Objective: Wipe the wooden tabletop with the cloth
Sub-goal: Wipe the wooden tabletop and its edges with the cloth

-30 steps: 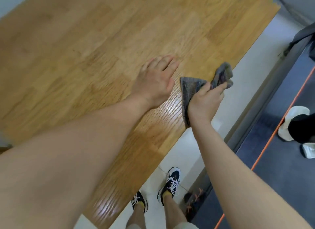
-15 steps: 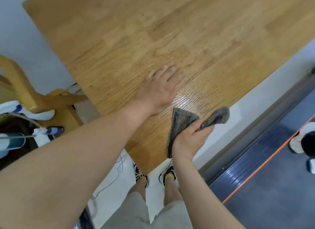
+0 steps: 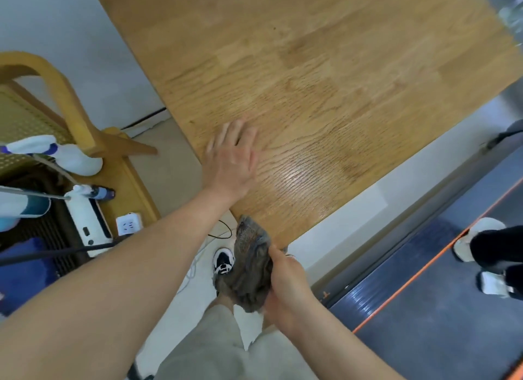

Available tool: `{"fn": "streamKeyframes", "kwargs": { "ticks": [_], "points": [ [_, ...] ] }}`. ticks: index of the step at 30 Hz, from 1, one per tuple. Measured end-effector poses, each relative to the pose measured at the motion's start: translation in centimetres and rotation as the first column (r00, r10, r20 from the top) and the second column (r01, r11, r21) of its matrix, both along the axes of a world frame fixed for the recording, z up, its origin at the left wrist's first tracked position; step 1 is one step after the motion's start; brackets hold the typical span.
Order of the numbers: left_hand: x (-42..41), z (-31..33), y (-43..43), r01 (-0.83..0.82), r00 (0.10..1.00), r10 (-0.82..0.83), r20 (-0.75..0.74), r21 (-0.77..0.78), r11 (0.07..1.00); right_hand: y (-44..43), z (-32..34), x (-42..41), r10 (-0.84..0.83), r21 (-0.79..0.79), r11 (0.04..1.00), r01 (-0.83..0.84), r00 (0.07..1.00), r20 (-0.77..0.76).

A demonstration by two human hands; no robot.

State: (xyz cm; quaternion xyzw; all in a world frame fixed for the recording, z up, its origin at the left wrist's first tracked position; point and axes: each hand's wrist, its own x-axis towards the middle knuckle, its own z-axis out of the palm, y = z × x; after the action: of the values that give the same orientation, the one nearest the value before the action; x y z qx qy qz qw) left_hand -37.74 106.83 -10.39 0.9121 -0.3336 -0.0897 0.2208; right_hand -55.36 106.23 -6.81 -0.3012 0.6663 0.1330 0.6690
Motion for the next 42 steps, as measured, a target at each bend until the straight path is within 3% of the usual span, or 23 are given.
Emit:
{"fn": "streamKeyframes", "kwargs": {
  "ticks": [3,5,7,9,12,15,17,18,20,21,23,25,29,32,36,42],
  "points": [
    [-0.2,-0.2,2.2,-0.102,0.993,0.094,-0.069,-0.13,0.986,-1.3,3.2,-0.9,0.075,0.016,0.997,-0.077,0.992,0.104],
    [-0.3,0.0,3.5,-0.196,0.979,0.175,-0.107,-0.234,0.952,-2.1,4.7,-0.8,0.183,-0.119,0.979,-0.167,0.974,0.132],
    [-0.7,0.4,4.6,-0.321,0.944,0.275,-0.184,-0.308,0.895,-2.0,5.9,0.2,0.366,-0.351,0.885,-0.306,0.923,0.118],
    [-1.7,0.6,5.6,-0.477,0.869,0.37,-0.329,-0.361,0.801,-1.6,6.3,1.6,0.575,-0.529,0.719,-0.451,0.813,0.089],
    [-4.5,0.5,7.0,-0.738,0.608,0.434,-0.665,-0.272,0.617,-1.0,5.3,3.2,0.792,-0.662,0.471,-0.582,0.609,0.028],
    [-8.3,1.2,6.5,-0.85,0.297,0.223,-0.929,-0.15,0.505,-1.0,4.2,3.4,0.864,-0.705,0.328,-0.628,0.502,-0.045],
    [-10.6,1.5,5.2,-0.905,0.178,0.07,-0.982,-0.135,0.404,-1.8,3.8,3.5,0.896,-0.739,0.231,-0.633,0.435,-0.093],
    [-11.5,1.3,4.5,-0.921,0.176,0.044,-0.983,-0.149,0.359,-2.5,3.5,3.8,0.9,-0.755,0.186,-0.629,0.418,-0.126],
    [-12.9,0.4,3.5,-0.909,0.27,0.155,-0.95,-0.198,0.366,-4.6,2.3,5.2,0.879,-0.812,0.083,-0.577,0.427,-0.213],
    [-13.4,-0.2,3.1,-0.887,0.327,0.234,-0.916,-0.212,0.41,-6.0,1.6,6.2,0.856,-0.838,-0.01,-0.546,0.428,-0.29],
    [-14.2,-0.6,2.5,-0.84,0.424,0.329,-0.844,-0.231,0.49,-8.7,0.0,8.6,0.776,-0.809,-0.285,-0.514,0.372,-0.51],
    [-14.6,-0.6,1.9,-0.83,0.459,0.376,-0.805,-0.238,0.505,-10.7,-1.6,10.5,0.704,-0.767,-0.433,-0.473,0.354,-0.616],
    [-12.6,-1.2,1.4,-0.853,0.442,0.435,-0.784,-0.217,0.475,-11.4,-3.8,11.1,0.685,-0.779,-0.466,-0.421,0.387,-0.618],
    [-6.2,-1.8,0.8,-0.859,0.474,0.542,-0.694,-0.228,0.459,-11.6,-4.0,11.1,0.684,-0.78,-0.472,-0.41,0.387,-0.618],
    [2.7,-1.4,0.0,-0.889,0.43,0.64,-0.637,-0.173,0.424,-11.8,-3.9,11.6,0.707,-0.771,-0.467,-0.433,0.341,-0.619],
    [-5.8,-1.9,-0.2,-0.843,0.529,0.68,-0.507,-0.229,0.486,-12.1,-3.8,10.9,0.719,-0.765,-0.465,-0.447,0.314,-0.62]
  ]
}}
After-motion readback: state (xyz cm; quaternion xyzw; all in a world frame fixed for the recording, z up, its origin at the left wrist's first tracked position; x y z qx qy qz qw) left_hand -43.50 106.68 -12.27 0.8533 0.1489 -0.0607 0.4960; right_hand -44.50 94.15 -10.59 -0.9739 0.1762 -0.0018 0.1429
